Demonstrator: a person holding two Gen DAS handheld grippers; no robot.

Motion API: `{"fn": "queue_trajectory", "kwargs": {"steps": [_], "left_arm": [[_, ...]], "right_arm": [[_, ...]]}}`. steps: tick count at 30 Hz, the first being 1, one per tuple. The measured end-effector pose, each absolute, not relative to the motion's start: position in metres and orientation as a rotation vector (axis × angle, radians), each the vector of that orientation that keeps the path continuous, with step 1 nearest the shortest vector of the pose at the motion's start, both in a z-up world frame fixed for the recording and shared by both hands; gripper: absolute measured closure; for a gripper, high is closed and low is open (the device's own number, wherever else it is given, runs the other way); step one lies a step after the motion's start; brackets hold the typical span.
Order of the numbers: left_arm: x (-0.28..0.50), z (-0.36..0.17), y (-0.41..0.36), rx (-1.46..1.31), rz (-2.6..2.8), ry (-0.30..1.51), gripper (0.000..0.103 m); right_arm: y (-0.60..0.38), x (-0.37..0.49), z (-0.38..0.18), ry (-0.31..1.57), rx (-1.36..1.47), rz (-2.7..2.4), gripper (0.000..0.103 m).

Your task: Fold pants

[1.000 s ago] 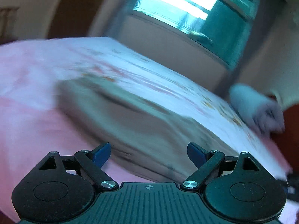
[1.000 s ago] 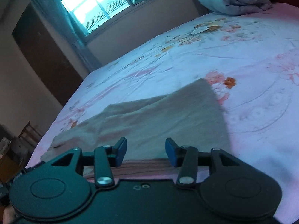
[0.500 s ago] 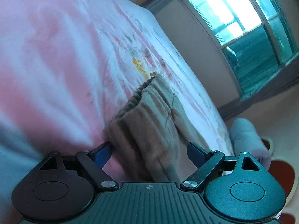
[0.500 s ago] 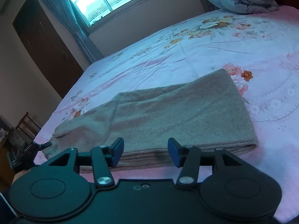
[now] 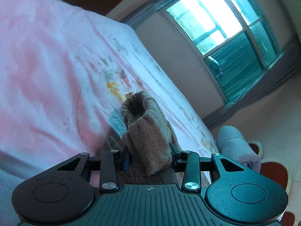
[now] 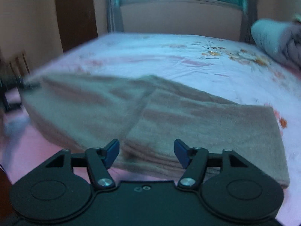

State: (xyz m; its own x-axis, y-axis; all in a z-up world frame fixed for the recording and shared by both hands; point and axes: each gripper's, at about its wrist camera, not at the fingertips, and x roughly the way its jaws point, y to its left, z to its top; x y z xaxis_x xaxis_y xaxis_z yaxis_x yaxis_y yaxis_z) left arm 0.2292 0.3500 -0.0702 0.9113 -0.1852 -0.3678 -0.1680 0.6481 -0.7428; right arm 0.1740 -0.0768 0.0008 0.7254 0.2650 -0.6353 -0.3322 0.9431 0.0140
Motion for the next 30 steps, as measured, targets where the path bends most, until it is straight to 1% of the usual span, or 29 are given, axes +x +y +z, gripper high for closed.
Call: {"fn": "queue_trajectory", "kwargs": {"steps": [1,2,3,6,8,10,12,14,15,16,21,25,30], "left_arm": [[0.232,-0.067,0.350,-0.857,-0.013,0.445,0.064],[0.236,-0.066,0.350,-0.851,-0.020,0.447,0.064],[0.232,-0.062,0.349,-0.840,-0.030,0.446,0.064],[0.224,-0.050,0.346,-0.799,-0.041,0.441,0.064],[0.220,-0.047,0.348,-0.799,-0.040,0.443,0.064],[0.219,-0.044,0.348,-0.790,-0.043,0.447,0.064],[0.222,-0.045,0.347,-0.780,-0.044,0.446,0.064],[0.221,-0.042,0.346,-0.781,-0.047,0.441,0.064],[0.222,-0.041,0.345,-0.778,-0.053,0.442,0.064],[0.221,-0.039,0.343,-0.769,-0.051,0.442,0.064],[0.219,-0.032,0.339,-0.739,-0.050,0.438,0.064],[0.214,-0.006,0.321,-0.683,-0.069,0.395,0.064],[0.212,0.064,0.264,-0.576,-0.188,0.284,0.064]], "right_arm": [[-0.069,0.175,-0.009,0.705,-0.155,0.330,0.041],[-0.061,0.176,-0.021,0.732,-0.207,0.339,0.035],[-0.055,0.174,-0.031,0.729,-0.262,0.333,0.033],[-0.041,0.167,-0.037,0.695,-0.352,0.290,0.033],[-0.044,0.164,-0.025,0.683,-0.311,0.289,0.038],[-0.051,0.159,-0.012,0.626,-0.264,0.271,0.038],[-0.053,0.159,-0.010,0.589,-0.264,0.245,0.033],[-0.049,0.168,-0.019,0.615,-0.285,0.238,0.027],[-0.046,0.174,-0.031,0.660,-0.312,0.236,0.027],[-0.046,0.176,-0.039,0.658,-0.306,0.231,0.026],[-0.047,0.178,-0.042,0.658,-0.273,0.201,0.025],[-0.047,0.176,-0.046,0.639,-0.273,0.207,0.025],[-0.046,0.176,-0.051,0.619,-0.281,0.202,0.025]]}}
